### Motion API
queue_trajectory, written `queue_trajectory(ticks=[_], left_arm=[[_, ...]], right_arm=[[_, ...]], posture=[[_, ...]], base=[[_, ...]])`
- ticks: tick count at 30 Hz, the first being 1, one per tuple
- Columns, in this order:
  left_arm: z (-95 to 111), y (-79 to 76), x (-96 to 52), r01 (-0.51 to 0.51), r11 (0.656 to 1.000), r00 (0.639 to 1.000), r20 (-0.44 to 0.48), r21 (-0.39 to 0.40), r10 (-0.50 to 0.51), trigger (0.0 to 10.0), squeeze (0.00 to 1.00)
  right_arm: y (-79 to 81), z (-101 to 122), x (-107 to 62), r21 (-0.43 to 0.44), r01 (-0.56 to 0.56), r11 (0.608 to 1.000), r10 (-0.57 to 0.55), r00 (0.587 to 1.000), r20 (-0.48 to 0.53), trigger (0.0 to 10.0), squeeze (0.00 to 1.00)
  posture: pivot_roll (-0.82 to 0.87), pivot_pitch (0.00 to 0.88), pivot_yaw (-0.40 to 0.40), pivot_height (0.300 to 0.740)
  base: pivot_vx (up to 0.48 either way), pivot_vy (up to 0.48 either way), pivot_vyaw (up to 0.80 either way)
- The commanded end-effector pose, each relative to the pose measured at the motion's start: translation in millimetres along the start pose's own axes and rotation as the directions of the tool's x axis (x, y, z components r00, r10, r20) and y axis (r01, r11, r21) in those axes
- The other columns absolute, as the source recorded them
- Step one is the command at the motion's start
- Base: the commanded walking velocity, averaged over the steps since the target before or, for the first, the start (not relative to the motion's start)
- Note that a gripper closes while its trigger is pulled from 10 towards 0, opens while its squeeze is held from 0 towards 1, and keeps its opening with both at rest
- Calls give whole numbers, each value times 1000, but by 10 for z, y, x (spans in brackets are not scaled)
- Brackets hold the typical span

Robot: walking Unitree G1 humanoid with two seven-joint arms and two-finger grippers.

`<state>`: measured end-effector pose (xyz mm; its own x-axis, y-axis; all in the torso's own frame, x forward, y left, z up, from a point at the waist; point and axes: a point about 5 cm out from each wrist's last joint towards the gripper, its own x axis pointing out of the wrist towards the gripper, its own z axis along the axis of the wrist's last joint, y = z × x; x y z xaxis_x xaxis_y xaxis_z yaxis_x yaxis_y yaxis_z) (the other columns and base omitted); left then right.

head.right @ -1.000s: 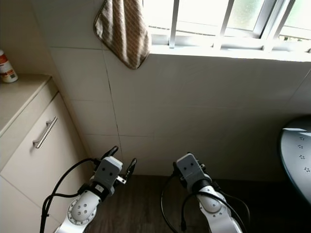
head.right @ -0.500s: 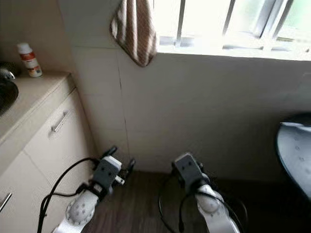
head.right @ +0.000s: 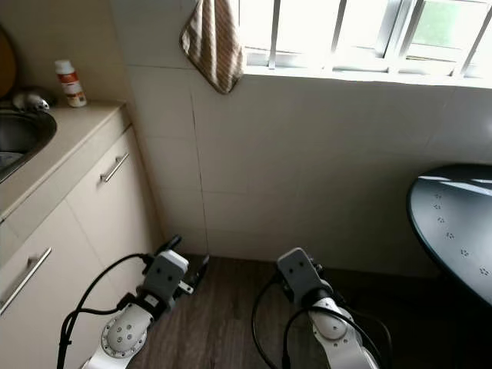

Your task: Kitchen organization

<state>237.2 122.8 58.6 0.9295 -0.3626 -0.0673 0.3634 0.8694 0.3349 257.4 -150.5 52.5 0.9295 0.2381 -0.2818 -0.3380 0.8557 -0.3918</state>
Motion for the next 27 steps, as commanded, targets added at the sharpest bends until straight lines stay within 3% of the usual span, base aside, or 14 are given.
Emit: queue_trajectory(ticks=[1, 12, 16, 17, 18, 19, 20, 21, 25, 27], left_arm=[[6, -44, 16, 23, 1000, 1000, 10, 4, -23, 10000, 0], [-56, -29, 60, 32, 999, 999, -1, -18, -32, 10000, 0], [-12, -39, 85, 52, 998, 999, 16, -21, -52, 10000, 0], [15, -22, 83, 39, 998, 999, 19, -45, -38, 10000, 0], [69, 26, 74, 2, 992, 999, 40, -129, 4, 10000, 0], [69, 26, 74, 2, 992, 999, 40, -129, 4, 10000, 0], [60, 31, 60, -1, 986, 999, 32, -164, 7, 10000, 0], [10, 69, 46, -9, 985, 1000, 0, -174, 9, 10000, 0], [-29, 73, -26, 49, 993, 999, 4, -111, -48, 10000, 0], [-5, 98, 31, 48, 993, 999, 7, -112, -47, 10000, 0]], right_arm=[[-1, -33, -5, -8, 7, 1000, -7, 1000, -12, 10000, 0], [9, -37, 50, -10, 15, 1000, -16, 999, -28, 10000, 0], [39, 94, 83, -30, -3, 1000, 4, 1000, 16, 10000, 0], [26, 109, 61, 0, 0, 1000, 0, 1000, 20, 10000, 0], [13, 109, 31, 141, 24, 990, -24, 1000, -3, 10000, 0], [13, 109, 31, 141, 24, 990, -24, 1000, -3, 10000, 0], [36, 87, 12, 223, 36, 974, -26, 999, -45, 10000, 0], [75, 34, -26, 250, 45, 967, -25, 996, -81, 10000, 0], [53, 14, -66, 208, 37, 977, -30, 999, -38, 10000, 0], [-7, 48, -22, 210, 62, 976, -56, 998, -30, 10000, 0]], posture=[[26, 0, -37, 740], [-6, 0, -18, 740], [-15, 0, 13, 740], [-23, 0, 21, 740], [-28, 0, 28, 740], [-28, 0, 28, 740], [-28, 0, 29, 740], [-20, 0, 33, 740], [-8, 0, 40, 740], [-10, 0, 37, 740]], base=[[-244, 0, 0], [0, 0, 0], [0, 0, 0], [0, 0, 0], [0, 0, 0], [0, 0, 0], [0, 0, 0], [0, 0, 0], [0, 0, 0], [0, 0, 0]])
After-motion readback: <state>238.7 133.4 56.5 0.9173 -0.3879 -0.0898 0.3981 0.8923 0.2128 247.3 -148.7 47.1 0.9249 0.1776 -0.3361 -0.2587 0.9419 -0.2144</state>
